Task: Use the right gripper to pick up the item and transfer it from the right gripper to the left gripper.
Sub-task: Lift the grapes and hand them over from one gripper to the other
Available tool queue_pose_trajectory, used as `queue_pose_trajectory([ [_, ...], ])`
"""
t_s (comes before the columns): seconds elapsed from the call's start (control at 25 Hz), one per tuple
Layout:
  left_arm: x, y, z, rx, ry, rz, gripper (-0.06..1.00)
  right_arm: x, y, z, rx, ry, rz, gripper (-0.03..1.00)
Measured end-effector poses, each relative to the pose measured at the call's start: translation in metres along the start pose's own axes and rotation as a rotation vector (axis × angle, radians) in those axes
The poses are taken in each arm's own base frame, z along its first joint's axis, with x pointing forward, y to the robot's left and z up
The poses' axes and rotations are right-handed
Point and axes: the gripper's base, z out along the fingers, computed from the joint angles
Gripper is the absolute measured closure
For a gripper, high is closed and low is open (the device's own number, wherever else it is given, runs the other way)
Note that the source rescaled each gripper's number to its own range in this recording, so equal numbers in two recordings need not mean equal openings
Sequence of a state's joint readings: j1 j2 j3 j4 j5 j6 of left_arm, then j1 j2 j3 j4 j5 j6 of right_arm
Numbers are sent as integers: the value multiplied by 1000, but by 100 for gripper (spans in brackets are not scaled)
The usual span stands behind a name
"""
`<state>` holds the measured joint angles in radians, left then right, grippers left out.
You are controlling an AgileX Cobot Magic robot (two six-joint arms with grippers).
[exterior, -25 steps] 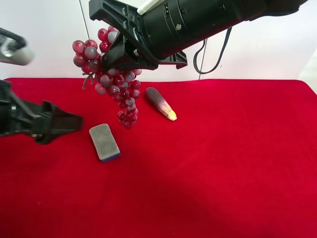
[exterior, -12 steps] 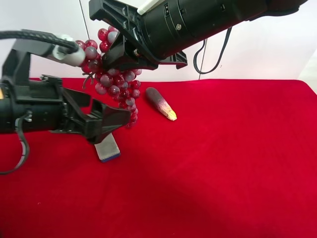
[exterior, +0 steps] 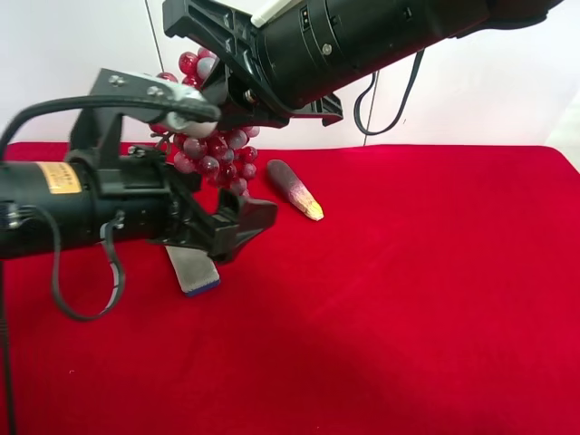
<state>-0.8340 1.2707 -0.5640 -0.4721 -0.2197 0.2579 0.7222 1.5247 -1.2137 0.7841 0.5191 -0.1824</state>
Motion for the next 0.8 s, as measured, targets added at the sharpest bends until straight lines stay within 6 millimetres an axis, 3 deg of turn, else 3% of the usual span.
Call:
queue_pose_trajectory([
  [0.4,-9,-2,25,-22,-31,1,-6,-3,-2,0,13,-26,-12,92],
  [0.8,-12,25,27,-110,-34,-29,-6,-3,-3,0,18,-28,-15,93],
])
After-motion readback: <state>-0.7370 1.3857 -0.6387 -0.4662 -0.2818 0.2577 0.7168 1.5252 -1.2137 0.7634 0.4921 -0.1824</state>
